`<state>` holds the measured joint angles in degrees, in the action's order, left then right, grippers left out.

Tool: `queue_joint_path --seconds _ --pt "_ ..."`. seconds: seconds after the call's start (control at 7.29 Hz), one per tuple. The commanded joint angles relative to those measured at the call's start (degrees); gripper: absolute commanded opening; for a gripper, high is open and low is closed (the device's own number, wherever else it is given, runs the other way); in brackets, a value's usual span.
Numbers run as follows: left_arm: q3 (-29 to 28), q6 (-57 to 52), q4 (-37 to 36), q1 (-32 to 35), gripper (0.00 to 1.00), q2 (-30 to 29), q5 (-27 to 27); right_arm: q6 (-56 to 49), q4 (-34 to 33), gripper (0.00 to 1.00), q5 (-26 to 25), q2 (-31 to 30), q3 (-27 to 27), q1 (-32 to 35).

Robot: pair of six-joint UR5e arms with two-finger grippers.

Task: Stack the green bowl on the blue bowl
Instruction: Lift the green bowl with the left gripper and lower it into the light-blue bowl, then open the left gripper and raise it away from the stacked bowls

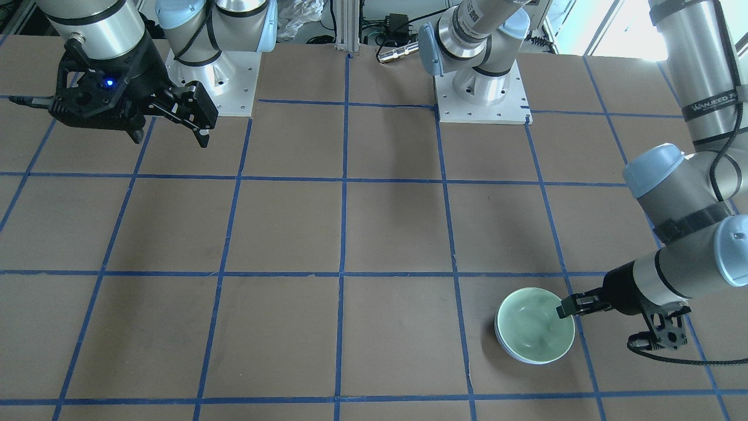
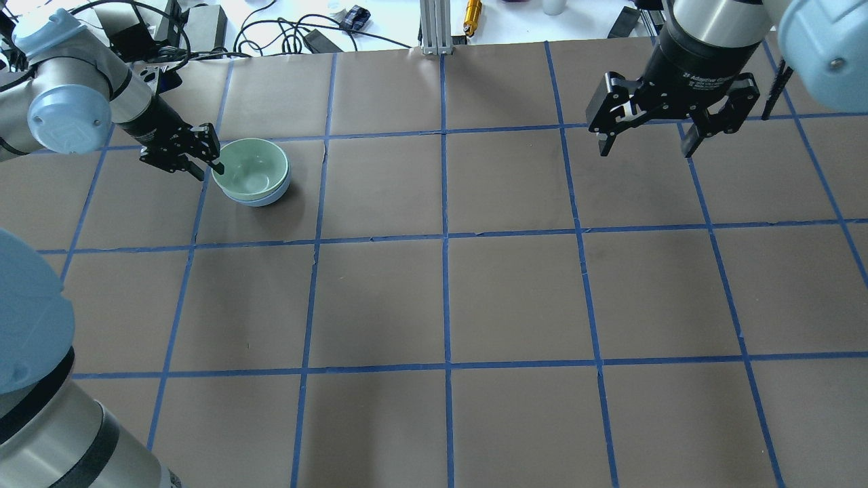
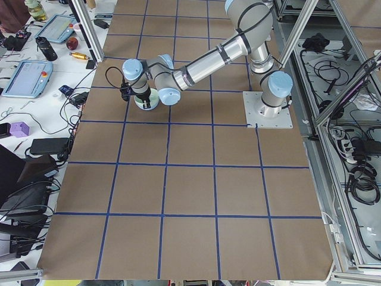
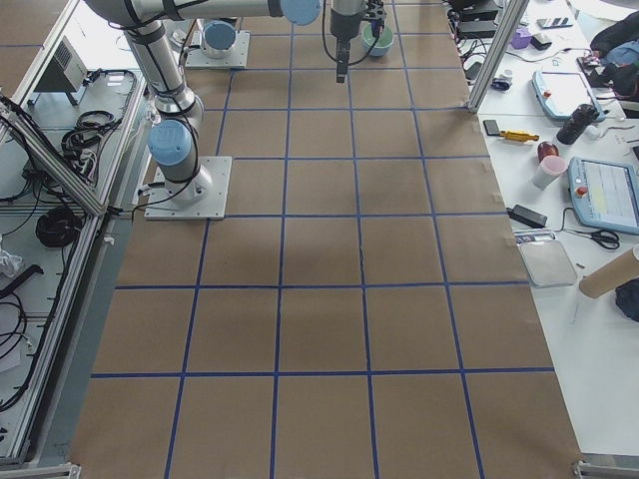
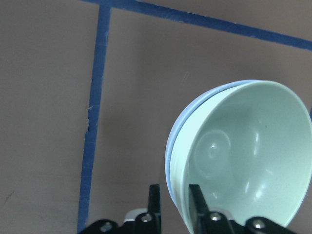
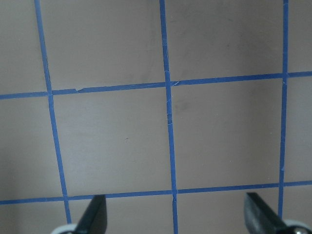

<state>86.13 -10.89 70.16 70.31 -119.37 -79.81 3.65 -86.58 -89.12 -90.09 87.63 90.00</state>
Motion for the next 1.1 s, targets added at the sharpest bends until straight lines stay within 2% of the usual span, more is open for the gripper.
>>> queue_joint_path --seconds 0.0,0.27,0.41,0.55,0.82,0.96 --pt "-1.39 0.52 5.03 3.66 1.00 4.99 -1.04 0.04 0.01 1.00 0.00 0.00 0.00 0.00" --pt "-3.50 1.83 14.53 7.90 1.00 13.68 -4.20 0.04 0.01 1.00 0.00 0.00 0.00 0.00" --pt "-3.16 3.06 18.04 10.18 1.00 18.25 -7.52 0.04 0.01 1.00 0.00 0.00 0.00 0.00" --pt "-3.16 8.38 20.78 14.55 1.00 22.04 -7.90 0.04 0.01 1.00 0.00 0.00 0.00 0.00" --pt "-1.67 13.87 22.03 21.77 1.00 26.80 -9.22 0.04 0.01 1.00 0.00 0.00 0.00 0.00" --pt "-0.36 13.71 22.12 21.89 1.00 27.78 -9.31 0.04 -0.08 1.00 0.00 0.00 0.09 0.00"
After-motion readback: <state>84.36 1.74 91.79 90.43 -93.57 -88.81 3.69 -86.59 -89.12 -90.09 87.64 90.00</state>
